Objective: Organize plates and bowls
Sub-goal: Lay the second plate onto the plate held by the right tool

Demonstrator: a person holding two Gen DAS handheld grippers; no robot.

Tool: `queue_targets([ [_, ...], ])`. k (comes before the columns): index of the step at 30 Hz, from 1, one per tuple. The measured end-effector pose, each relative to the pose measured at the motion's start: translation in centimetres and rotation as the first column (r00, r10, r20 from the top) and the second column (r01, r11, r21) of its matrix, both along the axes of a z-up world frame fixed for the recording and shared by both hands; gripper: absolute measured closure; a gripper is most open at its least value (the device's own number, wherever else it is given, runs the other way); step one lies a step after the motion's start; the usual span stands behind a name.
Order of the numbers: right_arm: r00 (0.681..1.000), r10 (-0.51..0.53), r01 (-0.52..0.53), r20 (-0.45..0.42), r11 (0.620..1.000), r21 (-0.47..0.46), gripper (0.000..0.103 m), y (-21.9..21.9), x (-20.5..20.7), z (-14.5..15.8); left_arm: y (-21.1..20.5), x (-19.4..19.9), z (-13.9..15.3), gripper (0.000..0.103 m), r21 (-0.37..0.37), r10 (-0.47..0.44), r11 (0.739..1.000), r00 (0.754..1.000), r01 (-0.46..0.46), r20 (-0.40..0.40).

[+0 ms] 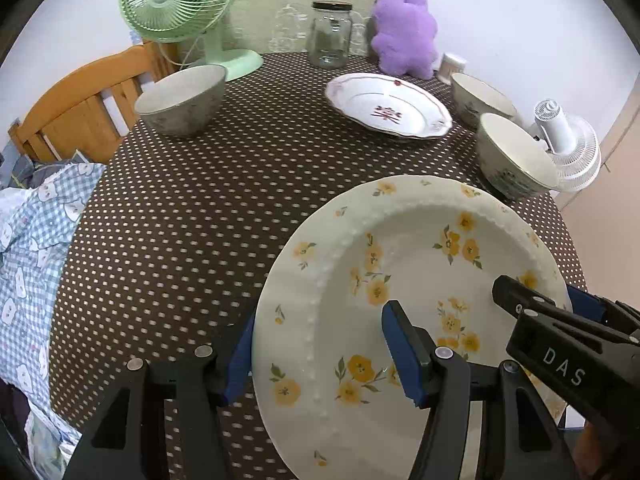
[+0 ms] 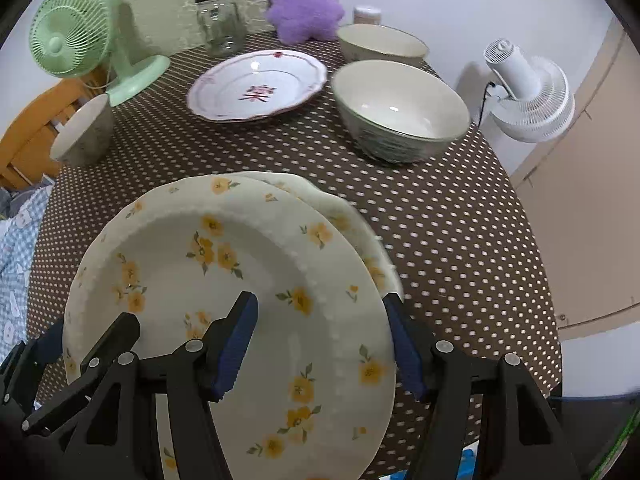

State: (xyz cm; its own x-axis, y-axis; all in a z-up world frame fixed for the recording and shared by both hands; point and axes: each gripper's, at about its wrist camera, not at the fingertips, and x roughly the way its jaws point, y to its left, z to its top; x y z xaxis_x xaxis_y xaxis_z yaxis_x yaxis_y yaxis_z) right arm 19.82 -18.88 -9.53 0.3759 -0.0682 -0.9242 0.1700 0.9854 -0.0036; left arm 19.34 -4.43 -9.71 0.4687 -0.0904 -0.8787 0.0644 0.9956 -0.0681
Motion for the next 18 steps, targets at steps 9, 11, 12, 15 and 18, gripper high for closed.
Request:
queue_targets([
  [9,1.000,0.011,-0.011,-0.013,1.000,-0.002,0.036,-3.7,-0.2,-1.4,-3.6,0.0,-1.3,0.041,0.015,0.009,1.000,1.000,-0.009,-0.009],
  [11,1.000,0.023,-0.023,-0.008,1.000,-0.002,0.036,-3.8,-0.1,-1.5,-3.8,0.3,-1.6,0.041,0.017,0.025,1.000,1.000,-0.024,-0.012],
  [12,1.000,0.031,-0.031,-0.005,1.000,-0.002,0.036,-3.9,0.0,-1.6,-4.0,0.4,-1.7,0.041,0.019,0.030,0.999,0.999,-0.030,-0.014],
  [15,0.999,0.048,-0.048,-0.003,0.999,0.005,0.036,-4.1,0.2,-1.8,-4.6,0.8,-2.3,0.041,0.037,0.036,0.999,0.999,-0.035,-0.018],
  [18,0.998,0.065,-0.065,0.000,0.998,0.009,0.036,-4.1,0.7,-2.1,-4.8,1.3,-2.6,0.041,0.057,0.039,0.998,0.999,-0.038,-0.018],
])
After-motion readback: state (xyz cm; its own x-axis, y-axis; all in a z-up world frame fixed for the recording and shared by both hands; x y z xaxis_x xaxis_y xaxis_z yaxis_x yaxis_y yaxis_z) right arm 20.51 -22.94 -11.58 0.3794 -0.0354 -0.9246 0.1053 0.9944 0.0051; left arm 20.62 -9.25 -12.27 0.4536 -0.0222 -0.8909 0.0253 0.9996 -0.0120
